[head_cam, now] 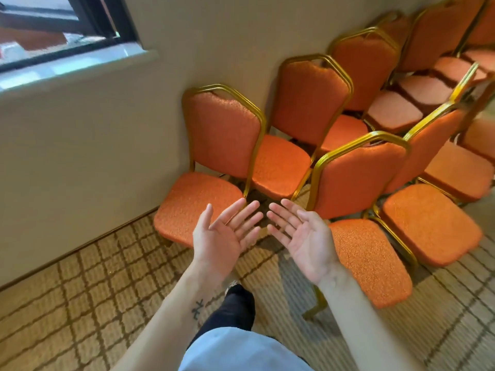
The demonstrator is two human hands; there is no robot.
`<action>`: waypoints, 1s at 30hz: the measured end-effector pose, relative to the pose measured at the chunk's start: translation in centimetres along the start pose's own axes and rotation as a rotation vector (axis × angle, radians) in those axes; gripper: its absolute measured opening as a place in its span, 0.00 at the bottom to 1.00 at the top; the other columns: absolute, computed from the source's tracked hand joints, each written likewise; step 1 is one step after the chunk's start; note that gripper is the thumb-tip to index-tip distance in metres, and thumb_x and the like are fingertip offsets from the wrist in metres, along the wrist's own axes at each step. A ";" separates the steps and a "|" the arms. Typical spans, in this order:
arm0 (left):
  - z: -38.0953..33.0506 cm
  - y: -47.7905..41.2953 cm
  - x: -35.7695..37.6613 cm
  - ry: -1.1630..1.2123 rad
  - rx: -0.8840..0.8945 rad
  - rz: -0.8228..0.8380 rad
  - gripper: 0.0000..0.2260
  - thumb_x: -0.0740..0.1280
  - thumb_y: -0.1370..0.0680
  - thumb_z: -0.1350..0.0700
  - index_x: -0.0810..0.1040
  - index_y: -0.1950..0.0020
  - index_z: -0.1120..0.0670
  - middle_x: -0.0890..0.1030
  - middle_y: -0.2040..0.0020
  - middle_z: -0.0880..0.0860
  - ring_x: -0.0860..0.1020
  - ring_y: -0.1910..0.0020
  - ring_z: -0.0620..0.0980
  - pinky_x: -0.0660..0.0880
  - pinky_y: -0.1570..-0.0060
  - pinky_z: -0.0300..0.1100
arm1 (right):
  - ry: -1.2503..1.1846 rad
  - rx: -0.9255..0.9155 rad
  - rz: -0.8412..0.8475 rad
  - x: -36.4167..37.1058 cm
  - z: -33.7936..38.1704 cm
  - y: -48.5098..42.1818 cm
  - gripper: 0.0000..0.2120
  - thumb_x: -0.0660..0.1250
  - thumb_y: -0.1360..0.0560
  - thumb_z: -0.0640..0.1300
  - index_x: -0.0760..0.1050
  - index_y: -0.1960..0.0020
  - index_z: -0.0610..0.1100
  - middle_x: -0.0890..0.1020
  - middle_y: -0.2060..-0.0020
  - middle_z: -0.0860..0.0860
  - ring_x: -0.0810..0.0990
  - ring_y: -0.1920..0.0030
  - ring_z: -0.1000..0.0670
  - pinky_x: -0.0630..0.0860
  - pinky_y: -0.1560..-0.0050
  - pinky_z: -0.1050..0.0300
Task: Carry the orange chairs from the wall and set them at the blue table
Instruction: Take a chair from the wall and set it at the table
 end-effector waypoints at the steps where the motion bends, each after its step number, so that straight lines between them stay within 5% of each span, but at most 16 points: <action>1: -1.0 -1.7 0.5 0.004 -0.010 0.013 0.31 0.49 0.15 0.39 0.73 0.27 0.59 0.80 0.32 0.61 0.78 0.32 0.62 0.66 0.26 0.60 | 0.009 0.001 -0.002 0.7 0.8 -1.9 0.19 0.53 0.15 0.44 0.72 0.30 0.38 0.82 0.36 0.39 0.80 0.34 0.40 0.72 0.30 0.39; 12: -11.9 -15.8 5.2 -0.011 0.049 -0.005 0.31 0.47 0.15 0.39 0.73 0.27 0.59 0.81 0.33 0.60 0.79 0.33 0.61 0.66 0.25 0.59 | 0.090 0.048 0.050 8.0 8.3 -19.1 0.19 0.52 0.14 0.46 0.72 0.29 0.40 0.82 0.36 0.42 0.81 0.35 0.42 0.70 0.28 0.39; 30: -21.3 -42.7 8.0 0.201 0.272 -0.338 0.30 0.48 0.15 0.39 0.76 0.29 0.58 0.82 0.35 0.58 0.80 0.34 0.57 0.69 0.27 0.57 | 0.438 0.282 0.274 15.3 16.8 -51.7 0.17 0.53 0.14 0.46 0.75 0.33 0.41 0.85 0.40 0.43 0.82 0.37 0.44 0.73 0.30 0.44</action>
Point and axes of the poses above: each hand's wrist, its own y-axis away from the middle knuckle, its own x-axis out of the palm, z = x × y, the point moved 3 cm from there along -y, towards the middle knuckle
